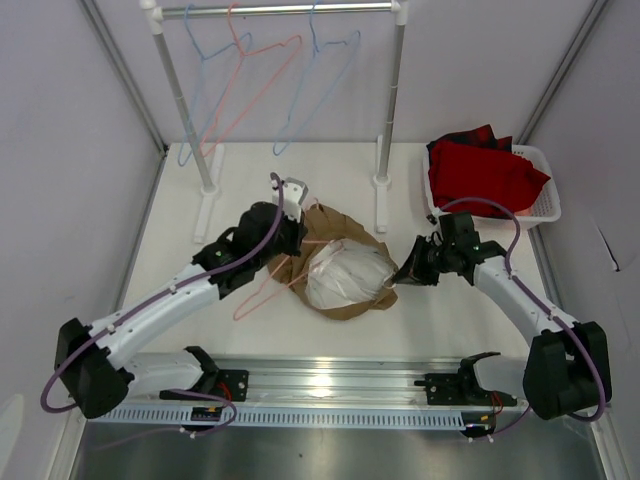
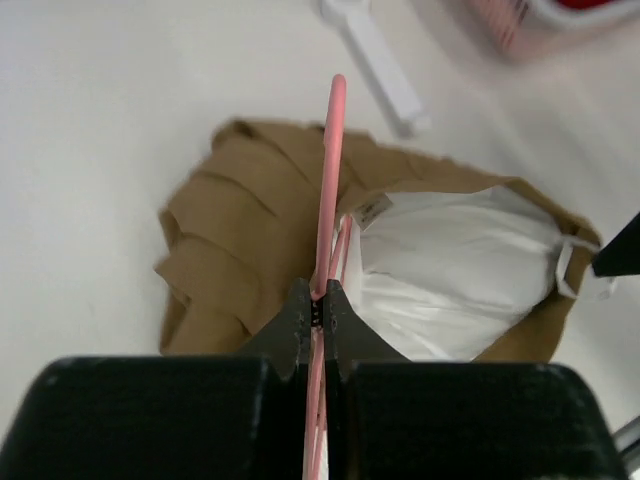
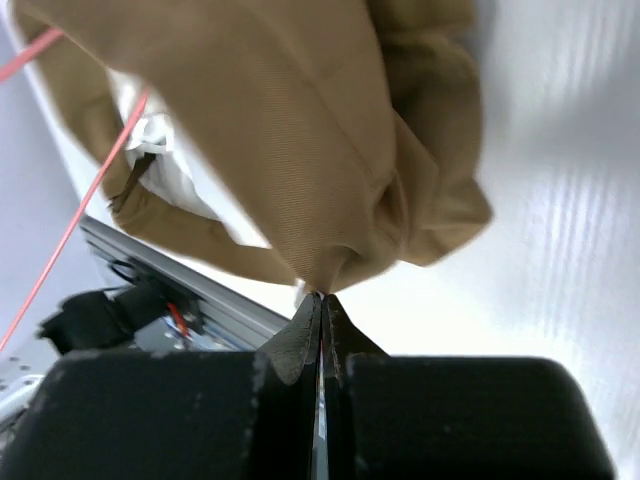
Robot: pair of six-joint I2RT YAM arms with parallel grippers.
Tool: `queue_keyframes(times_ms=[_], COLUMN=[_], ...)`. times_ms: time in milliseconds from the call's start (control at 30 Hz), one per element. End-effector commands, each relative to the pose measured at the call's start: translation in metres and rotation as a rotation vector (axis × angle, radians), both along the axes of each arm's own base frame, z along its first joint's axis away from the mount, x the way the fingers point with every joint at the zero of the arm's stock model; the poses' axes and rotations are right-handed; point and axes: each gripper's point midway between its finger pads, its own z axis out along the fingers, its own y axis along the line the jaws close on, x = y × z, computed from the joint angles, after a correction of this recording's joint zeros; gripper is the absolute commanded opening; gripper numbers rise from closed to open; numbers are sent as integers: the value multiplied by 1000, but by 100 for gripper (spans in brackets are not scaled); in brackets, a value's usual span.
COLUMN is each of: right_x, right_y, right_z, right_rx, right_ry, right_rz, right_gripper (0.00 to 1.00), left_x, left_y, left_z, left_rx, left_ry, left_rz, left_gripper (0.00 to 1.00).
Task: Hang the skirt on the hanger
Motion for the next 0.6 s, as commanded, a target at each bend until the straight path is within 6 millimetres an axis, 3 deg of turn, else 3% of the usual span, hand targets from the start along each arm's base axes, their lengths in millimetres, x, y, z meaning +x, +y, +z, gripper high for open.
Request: queue_keyframes(times_ms=[0, 67, 300, 467, 567], right_x=[12, 14, 25, 34, 37], right_y=[1, -4, -22, -26, -28], right_z=[3, -1, -14, -4, 1], right_rx=[-15, -43, -159, -191, -205], right_ry=[-129, -129, -78, -96, -107], right_rz=[42, 37, -20, -39, -37], right_gripper=[0, 0, 0, 0, 0], left_x=[-1, -5, -40, -62, -73], left_y=[-24, -31, -44, -51, -52], left_z=[-11, -17, 37, 43, 38], left_rx=[-143, -153, -346, -322, -296], left_ry=[43, 57, -140, -151, -133], left_rz=[-61, -99, -309, -424, -475], left_gripper=[0, 0, 0, 0, 0])
